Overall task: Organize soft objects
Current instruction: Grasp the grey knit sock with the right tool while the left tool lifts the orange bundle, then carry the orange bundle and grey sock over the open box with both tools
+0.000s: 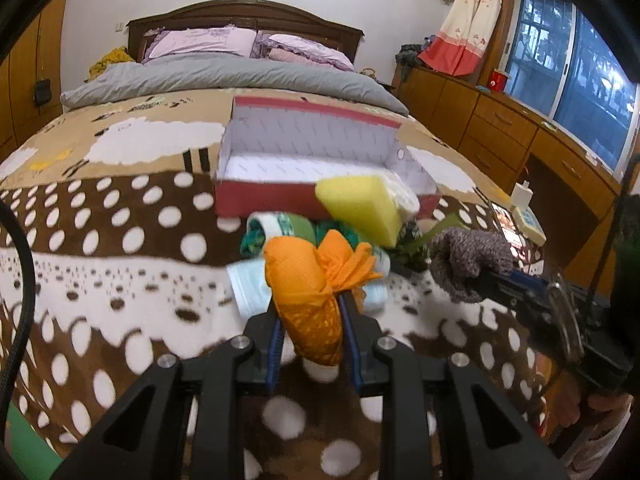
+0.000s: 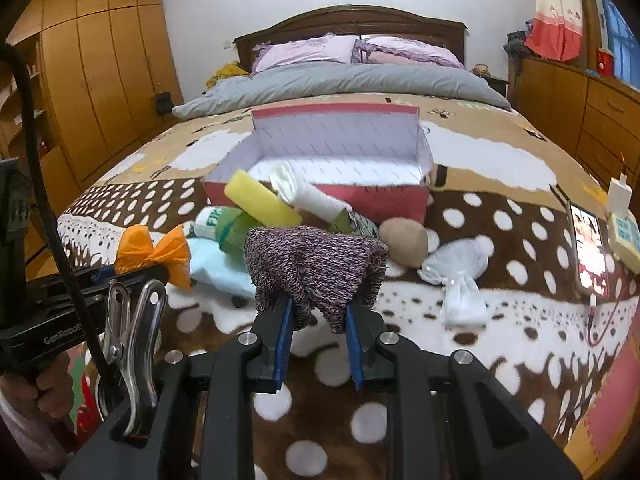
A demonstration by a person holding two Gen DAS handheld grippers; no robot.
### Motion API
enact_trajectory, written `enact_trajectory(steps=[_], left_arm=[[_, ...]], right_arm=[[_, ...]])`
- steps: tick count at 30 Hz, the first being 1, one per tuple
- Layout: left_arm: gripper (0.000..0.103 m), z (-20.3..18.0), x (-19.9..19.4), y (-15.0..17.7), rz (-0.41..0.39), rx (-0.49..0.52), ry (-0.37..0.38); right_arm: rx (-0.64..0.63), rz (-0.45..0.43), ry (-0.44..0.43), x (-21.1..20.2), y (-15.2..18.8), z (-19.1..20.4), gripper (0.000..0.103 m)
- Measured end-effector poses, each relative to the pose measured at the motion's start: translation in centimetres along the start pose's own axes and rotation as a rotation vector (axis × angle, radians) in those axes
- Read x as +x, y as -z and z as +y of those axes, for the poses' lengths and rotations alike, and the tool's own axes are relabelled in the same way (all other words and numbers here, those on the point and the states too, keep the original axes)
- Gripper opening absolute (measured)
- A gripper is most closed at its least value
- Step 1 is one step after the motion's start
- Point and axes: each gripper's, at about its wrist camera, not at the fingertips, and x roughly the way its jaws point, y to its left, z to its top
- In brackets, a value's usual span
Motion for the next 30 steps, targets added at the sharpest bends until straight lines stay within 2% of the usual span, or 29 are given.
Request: enact_trajectory(steps=[16, 30], left_arm=[[0.026, -0.3, 2.8, -7.9, -0.037, 0.039, -0.010], [0.027, 0.5, 8.5, -11.8, 0.006, 0.046, -0.011]], right_arm=[[-0.007, -0.023, -0.001, 1.9, -5.8, -0.7, 0.024], [0.038, -0.002, 0.027, 6.0, -9.3, -3.3, 0.024]])
